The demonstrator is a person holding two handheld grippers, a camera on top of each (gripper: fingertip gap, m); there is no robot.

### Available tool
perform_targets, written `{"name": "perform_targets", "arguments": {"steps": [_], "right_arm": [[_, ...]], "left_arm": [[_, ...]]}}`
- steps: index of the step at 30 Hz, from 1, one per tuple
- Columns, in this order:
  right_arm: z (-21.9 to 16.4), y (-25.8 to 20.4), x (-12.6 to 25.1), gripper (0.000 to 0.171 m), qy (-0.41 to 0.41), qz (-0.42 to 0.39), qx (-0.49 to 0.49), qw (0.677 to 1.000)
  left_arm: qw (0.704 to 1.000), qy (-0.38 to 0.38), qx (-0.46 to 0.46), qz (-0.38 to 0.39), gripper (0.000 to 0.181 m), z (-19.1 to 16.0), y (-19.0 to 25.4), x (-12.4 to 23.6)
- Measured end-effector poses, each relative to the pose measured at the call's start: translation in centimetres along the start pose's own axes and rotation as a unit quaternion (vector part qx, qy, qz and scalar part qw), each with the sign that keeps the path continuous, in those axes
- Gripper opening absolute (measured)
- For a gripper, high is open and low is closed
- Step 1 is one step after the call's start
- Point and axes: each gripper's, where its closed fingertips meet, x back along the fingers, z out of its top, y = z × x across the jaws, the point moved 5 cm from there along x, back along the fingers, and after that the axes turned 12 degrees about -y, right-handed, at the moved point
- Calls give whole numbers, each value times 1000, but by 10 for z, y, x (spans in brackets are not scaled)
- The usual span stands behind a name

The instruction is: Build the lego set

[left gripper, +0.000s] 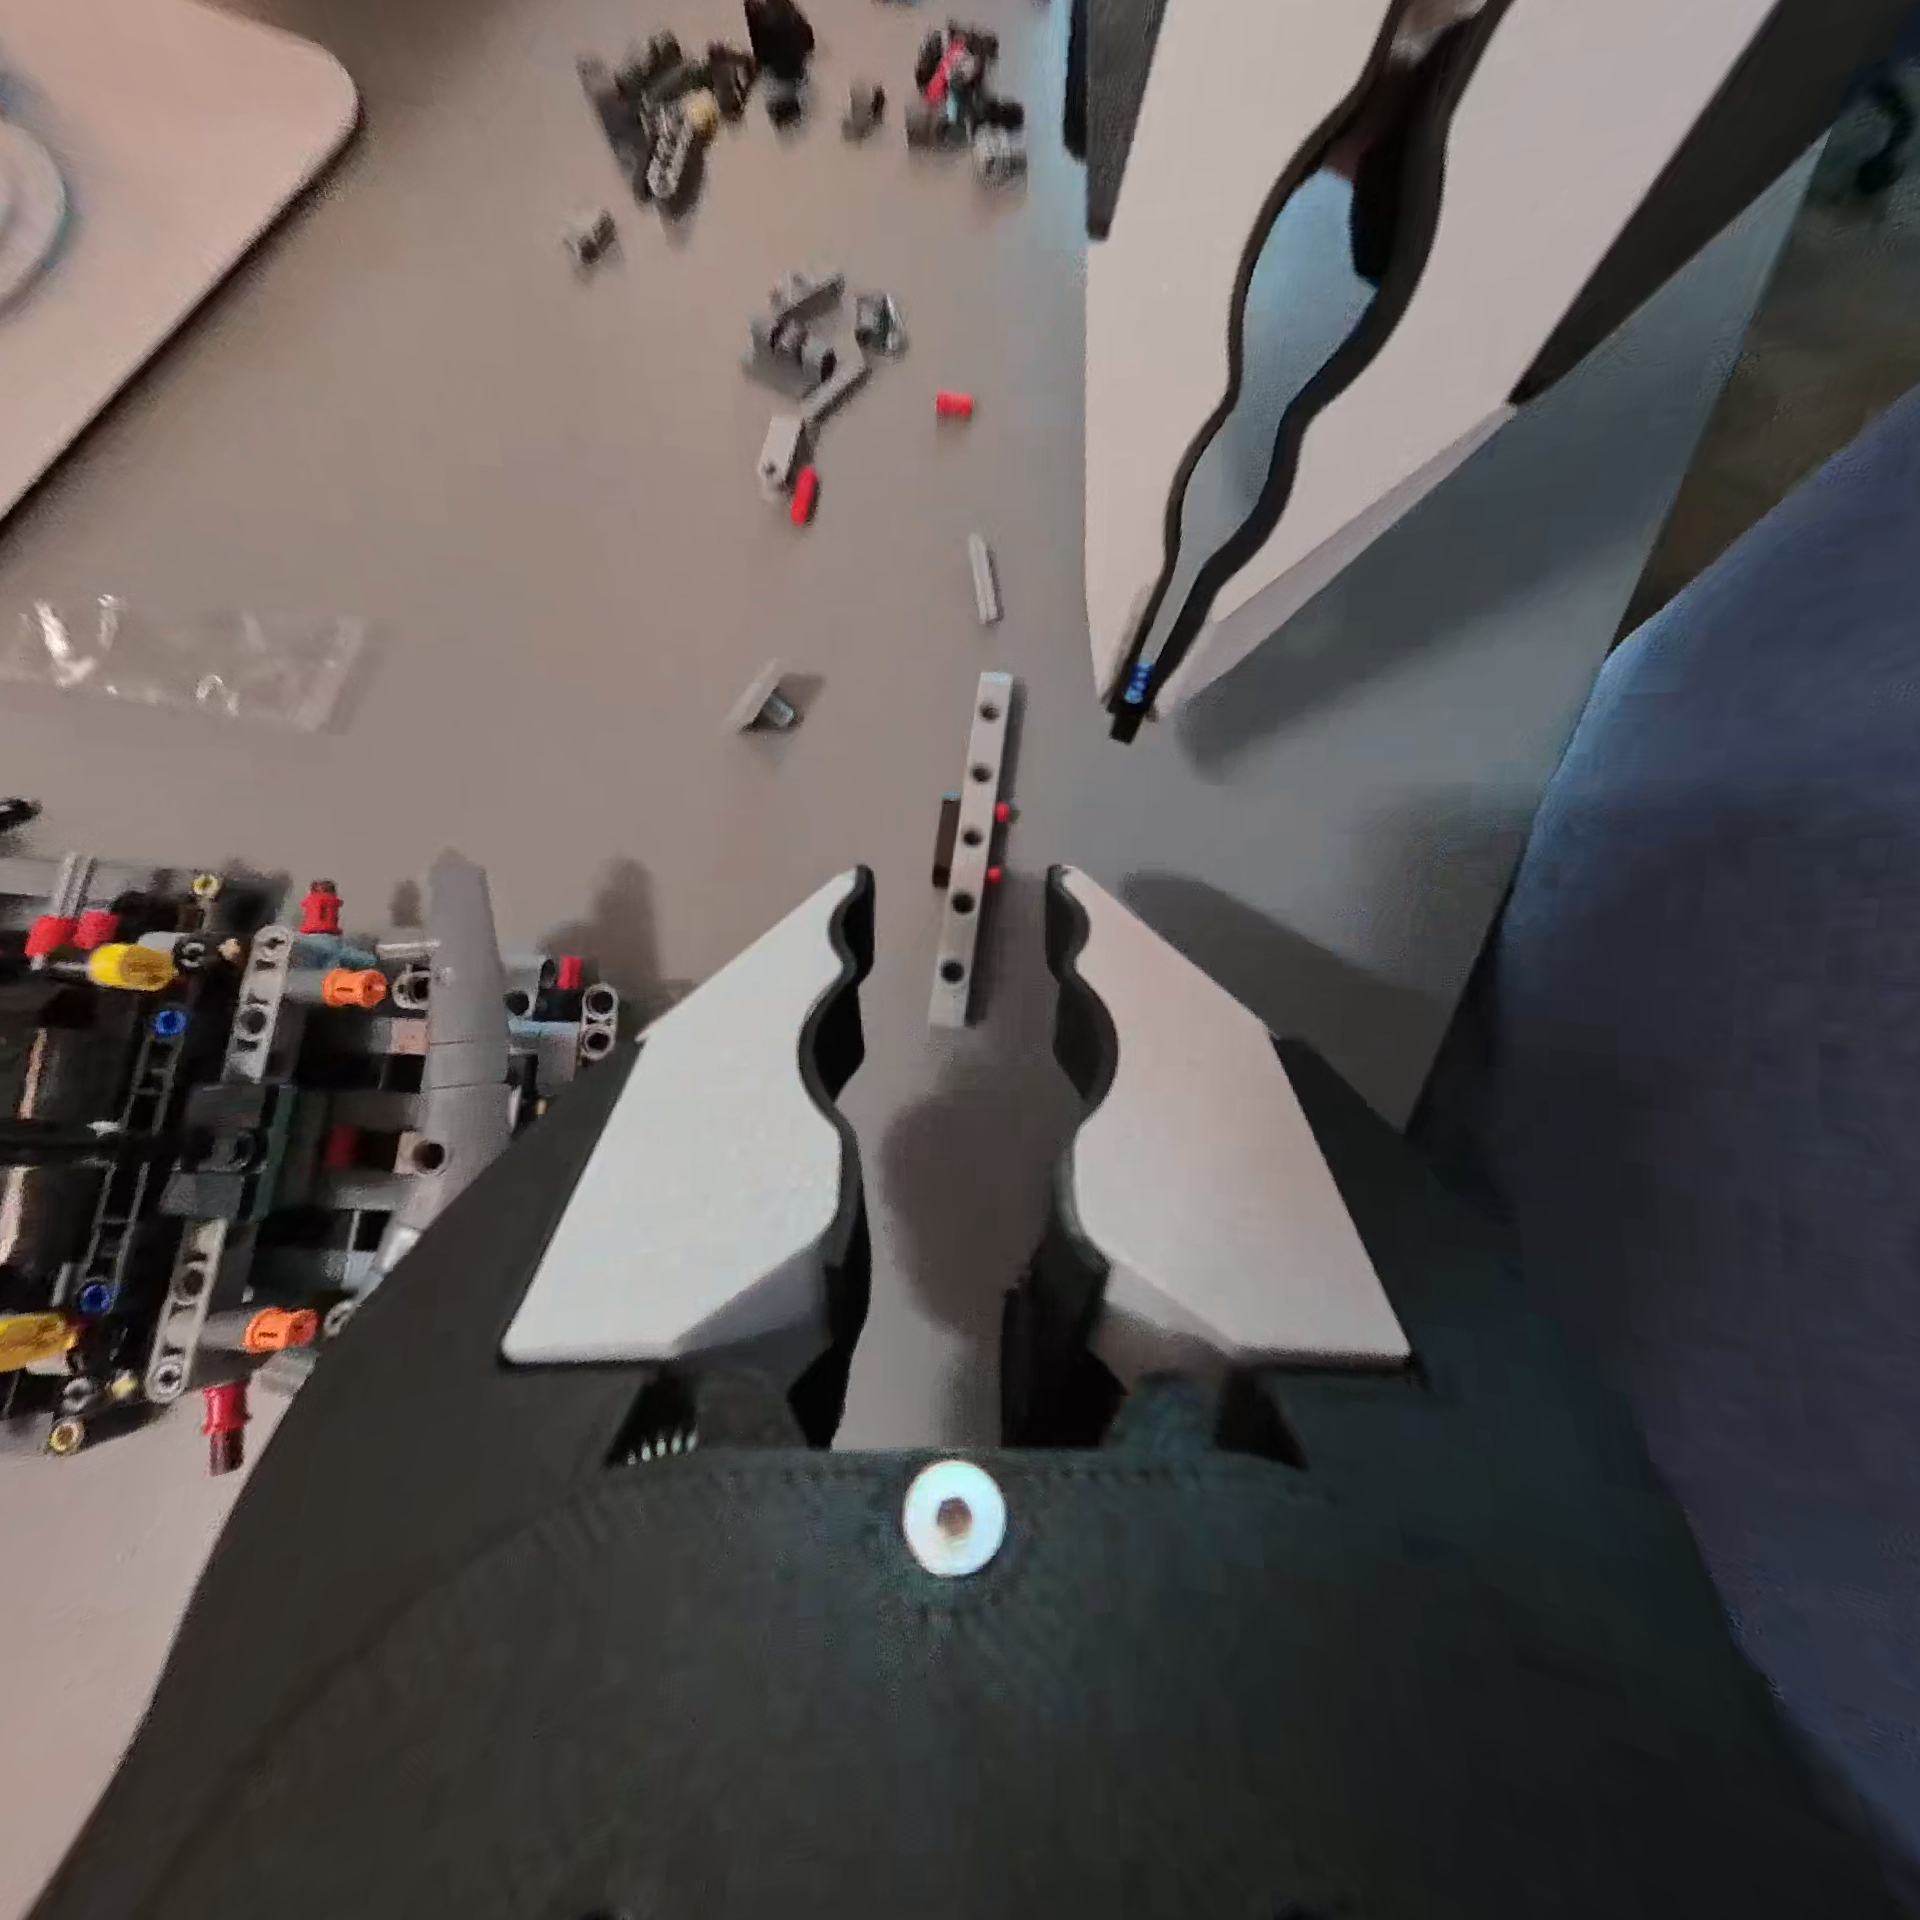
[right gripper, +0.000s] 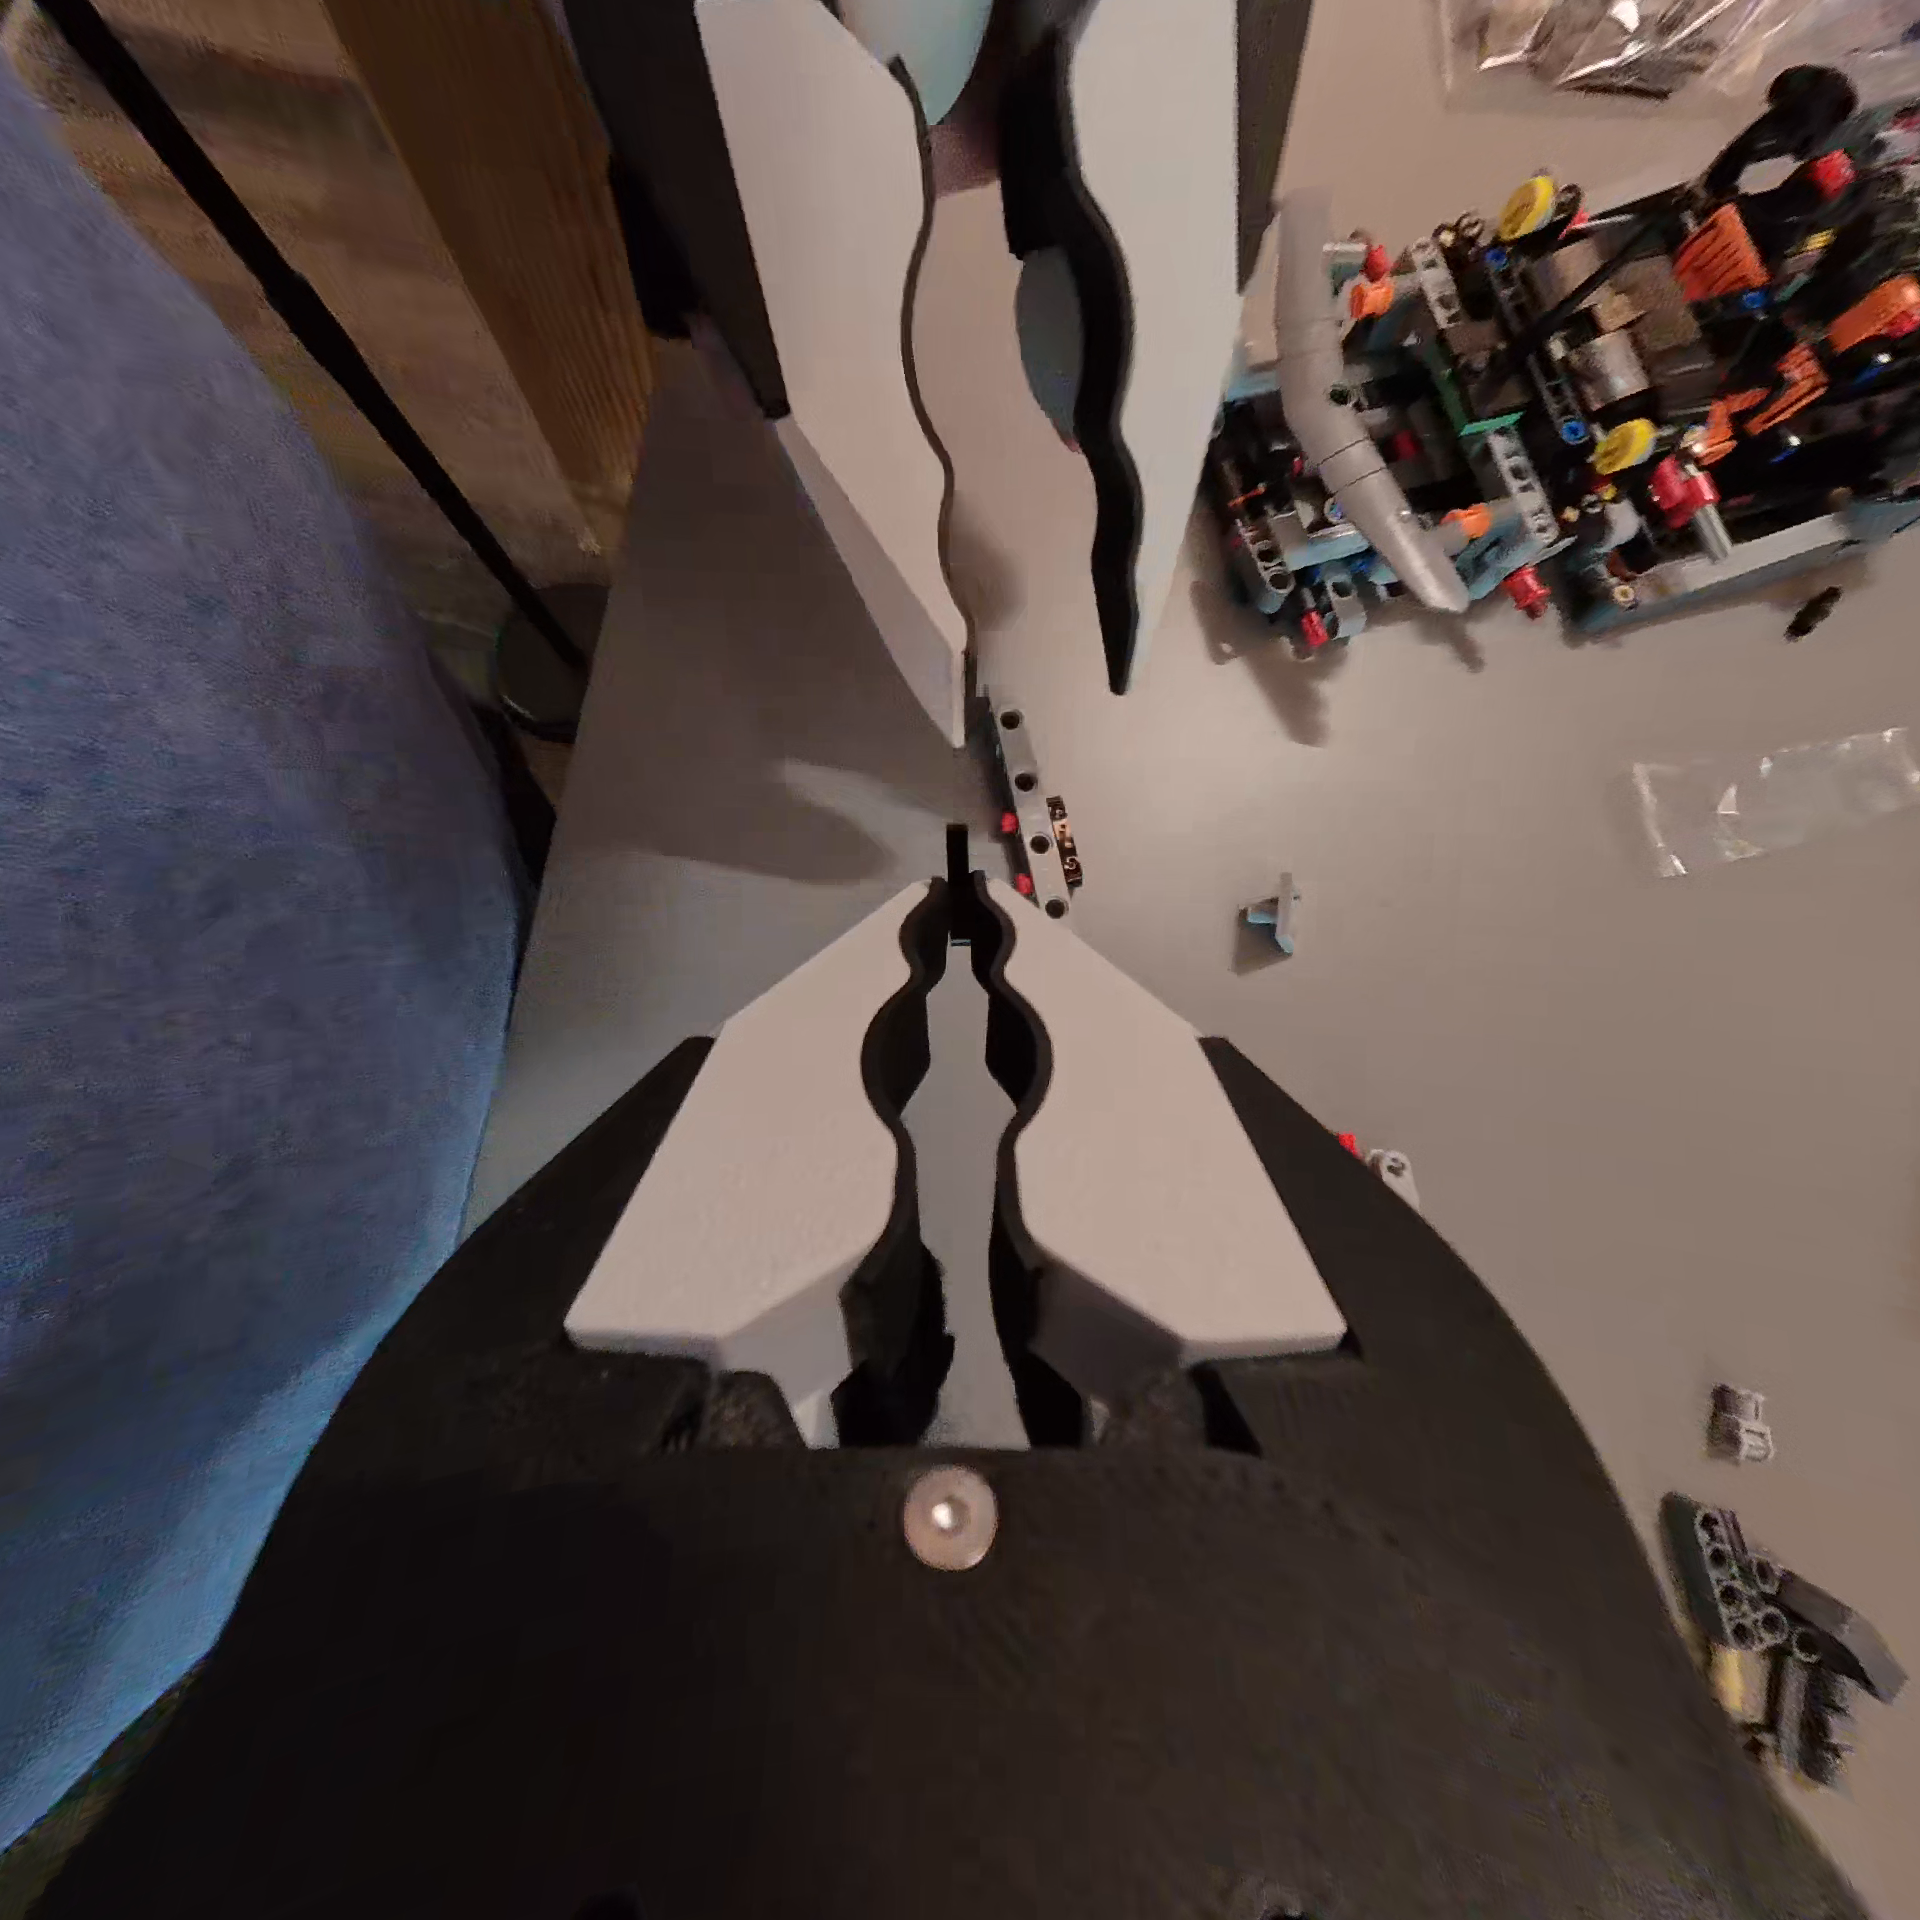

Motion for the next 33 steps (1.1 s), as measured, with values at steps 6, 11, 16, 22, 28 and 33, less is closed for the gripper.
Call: {"name": "perform_targets", "arguments": {"steps": [6,11,16,22,28,33], "right_arm": [[2,-2,-24,0,-75,-40,47,995],[3,-3,-36,0,-114,-59,58,990],[3,-4,-40,0,-138,-61,57,987],[6,0,-43,0,-145,-59,52,986],[8,2,-44,5,-151,-58,44,986],[8,2,-38,8,-138,-54,37,988]], "left_arm": [[999,-16,-35,-12,34,-7,-1,-21],[998,-15,-51,-19,34,-8,2,-28],[998,-12,-60,-29,33,-10,6,-33],[997,-5,-64,-34,32,-10,5,-34],[997,-2,-71,-34,30,-10,5,-34],[997,-1,-73,-34,28,-10,4,-34]]}}
